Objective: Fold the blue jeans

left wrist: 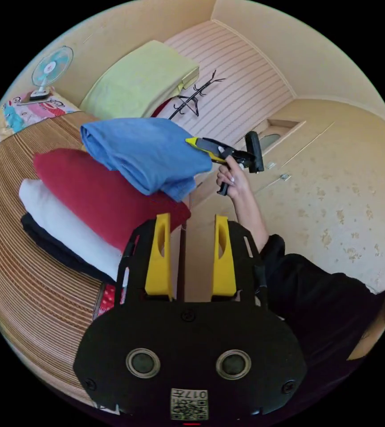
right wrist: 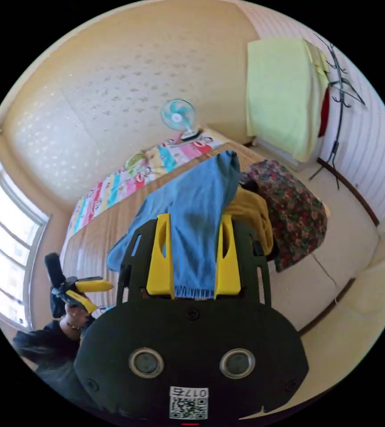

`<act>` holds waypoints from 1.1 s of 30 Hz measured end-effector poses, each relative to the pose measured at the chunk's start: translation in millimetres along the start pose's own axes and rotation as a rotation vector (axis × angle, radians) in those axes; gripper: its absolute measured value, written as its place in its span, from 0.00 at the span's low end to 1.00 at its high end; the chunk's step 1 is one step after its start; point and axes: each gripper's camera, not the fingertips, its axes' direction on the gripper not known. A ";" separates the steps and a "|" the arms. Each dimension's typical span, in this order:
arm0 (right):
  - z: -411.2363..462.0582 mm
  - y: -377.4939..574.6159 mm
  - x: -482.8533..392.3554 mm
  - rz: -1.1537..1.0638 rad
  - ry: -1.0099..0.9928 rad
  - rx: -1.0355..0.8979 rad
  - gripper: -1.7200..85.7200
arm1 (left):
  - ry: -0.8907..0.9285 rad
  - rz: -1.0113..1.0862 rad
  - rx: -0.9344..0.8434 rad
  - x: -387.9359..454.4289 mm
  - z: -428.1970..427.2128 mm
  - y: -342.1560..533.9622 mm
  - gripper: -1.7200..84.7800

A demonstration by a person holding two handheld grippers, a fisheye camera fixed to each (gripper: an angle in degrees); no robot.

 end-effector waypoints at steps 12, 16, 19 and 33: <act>72.3 304.1 -114.6 -0.134 0.018 0.621 0.04 | -0.703 -0.806 0.333 -30.3 -168.1 354.8 0.12; 201.6 315.4 -222.3 -0.419 -0.371 0.217 0.05 | -0.861 -0.889 0.471 -18.7 -212.2 373.4 0.13; 305.7 323.4 -302.7 -0.503 -0.348 -0.177 0.11 | -0.980 -0.891 0.436 -23.7 -227.3 349.4 0.17; 482.9 372.4 -407.2 -0.502 0.080 -0.318 0.31 | -1.319 -0.840 0.308 -81.3 -165.2 266.3 0.29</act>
